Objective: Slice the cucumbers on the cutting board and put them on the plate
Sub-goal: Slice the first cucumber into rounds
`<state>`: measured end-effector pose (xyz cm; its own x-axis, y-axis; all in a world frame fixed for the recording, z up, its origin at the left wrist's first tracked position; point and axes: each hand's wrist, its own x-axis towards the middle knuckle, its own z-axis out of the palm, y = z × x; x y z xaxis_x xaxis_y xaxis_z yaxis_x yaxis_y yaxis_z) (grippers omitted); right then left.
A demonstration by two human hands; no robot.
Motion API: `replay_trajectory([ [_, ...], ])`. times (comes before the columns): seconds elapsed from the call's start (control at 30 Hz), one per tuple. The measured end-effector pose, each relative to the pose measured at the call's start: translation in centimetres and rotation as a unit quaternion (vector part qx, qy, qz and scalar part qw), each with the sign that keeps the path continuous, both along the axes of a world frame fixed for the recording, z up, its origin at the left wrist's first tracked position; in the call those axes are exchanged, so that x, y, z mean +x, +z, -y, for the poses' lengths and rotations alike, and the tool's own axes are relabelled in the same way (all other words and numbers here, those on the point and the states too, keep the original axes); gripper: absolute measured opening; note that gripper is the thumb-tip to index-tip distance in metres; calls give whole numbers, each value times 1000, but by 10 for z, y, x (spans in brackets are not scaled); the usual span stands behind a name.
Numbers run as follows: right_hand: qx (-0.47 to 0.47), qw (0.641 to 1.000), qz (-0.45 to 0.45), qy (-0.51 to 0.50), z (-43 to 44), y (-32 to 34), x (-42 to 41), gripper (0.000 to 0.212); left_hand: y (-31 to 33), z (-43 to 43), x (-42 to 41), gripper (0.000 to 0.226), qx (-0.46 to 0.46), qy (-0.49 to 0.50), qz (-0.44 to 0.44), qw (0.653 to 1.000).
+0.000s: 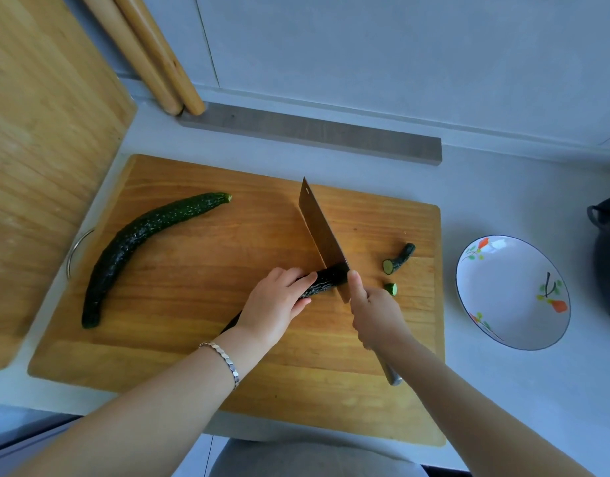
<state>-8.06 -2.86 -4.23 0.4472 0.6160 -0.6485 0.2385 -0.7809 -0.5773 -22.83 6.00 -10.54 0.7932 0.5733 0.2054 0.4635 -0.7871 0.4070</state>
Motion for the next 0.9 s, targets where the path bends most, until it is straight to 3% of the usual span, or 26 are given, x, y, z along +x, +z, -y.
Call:
replay_trajectory([
  [0.27, 29, 993, -82, -79, 8, 6, 7, 56, 3, -3, -4, 46, -12, -28, -2, 1000],
  [0.9, 40, 998, -22, -38, 22, 18, -8, 57, 2, 1, -3, 41, -17, -19, 9, 1000],
])
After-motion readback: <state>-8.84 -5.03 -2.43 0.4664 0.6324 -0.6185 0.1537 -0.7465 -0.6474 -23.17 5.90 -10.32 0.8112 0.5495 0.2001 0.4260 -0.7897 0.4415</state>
